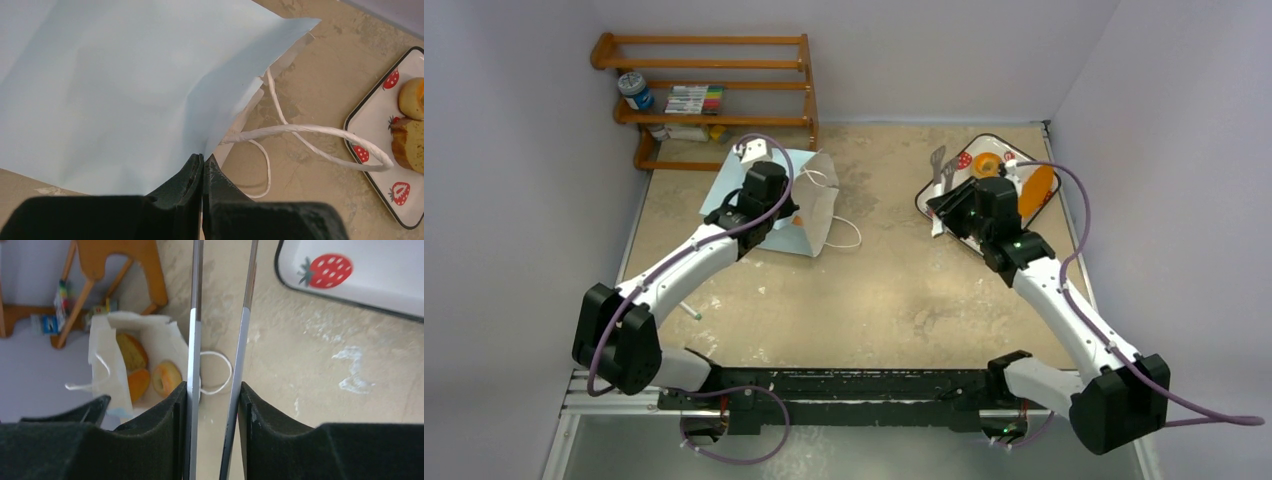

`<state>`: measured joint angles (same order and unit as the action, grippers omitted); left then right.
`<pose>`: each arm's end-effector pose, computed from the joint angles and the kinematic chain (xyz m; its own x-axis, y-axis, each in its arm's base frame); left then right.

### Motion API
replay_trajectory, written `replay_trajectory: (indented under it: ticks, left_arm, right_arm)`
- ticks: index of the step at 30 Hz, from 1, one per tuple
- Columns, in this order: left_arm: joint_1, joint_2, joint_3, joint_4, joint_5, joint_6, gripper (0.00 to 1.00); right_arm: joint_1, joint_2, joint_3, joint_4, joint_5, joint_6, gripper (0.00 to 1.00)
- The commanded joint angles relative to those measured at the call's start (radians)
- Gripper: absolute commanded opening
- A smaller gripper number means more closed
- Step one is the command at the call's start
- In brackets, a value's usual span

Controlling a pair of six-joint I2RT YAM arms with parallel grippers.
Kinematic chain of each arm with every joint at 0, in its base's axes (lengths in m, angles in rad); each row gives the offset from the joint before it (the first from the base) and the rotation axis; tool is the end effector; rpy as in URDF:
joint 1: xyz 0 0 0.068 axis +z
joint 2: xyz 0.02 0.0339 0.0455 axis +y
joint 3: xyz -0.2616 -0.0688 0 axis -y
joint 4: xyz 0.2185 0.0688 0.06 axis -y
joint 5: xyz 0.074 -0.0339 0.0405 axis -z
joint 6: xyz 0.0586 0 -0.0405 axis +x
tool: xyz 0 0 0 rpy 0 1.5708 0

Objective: Take the fake bread out of the paper bag
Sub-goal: Take out the fake bread from the paper bag.

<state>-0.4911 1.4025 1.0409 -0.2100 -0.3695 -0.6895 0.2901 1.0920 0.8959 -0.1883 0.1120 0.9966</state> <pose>0.2833 -0.1275 0.2806 -0.4774 -0.4174 -0.7732 -0.1708 0.9073 -0.3843 0.2396 0.0647 0.3124 -0.3505 0.7661 -0.5387 0.2012 0.6234 0.7556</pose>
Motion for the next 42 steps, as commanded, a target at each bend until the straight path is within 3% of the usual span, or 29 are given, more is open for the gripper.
replay_trajectory:
  ticks: [1, 14, 25, 35, 42]
  left_arm:
    - [0.006, -0.059, -0.019, 0.025, 0.026, 0.035, 0.00]
    - [0.006, -0.150, -0.050, -0.012, 0.123, 0.104, 0.00]
    - [0.006, -0.181, 0.008, -0.148, 0.093, 0.142, 0.00]
    - [0.007, -0.176, 0.016, -0.177, 0.024, 0.158, 0.00]
    - [0.007, -0.191, -0.012, -0.135, 0.059, 0.196, 0.00]
  right_arm:
    - [0.075, -0.011, -0.022, 0.087, -0.038, -0.041, 0.39]
    - [0.281, 0.098, -0.036, 0.225, -0.242, -0.120, 0.37]
    - [0.434, 0.206, -0.054, 0.389, -0.367, -0.123, 0.36]
    - [0.474, 0.064, -0.146, 0.303, -0.388, -0.211, 0.36]
    - [0.472, 0.135, -0.155, 0.305, -0.536, -0.228, 0.36]
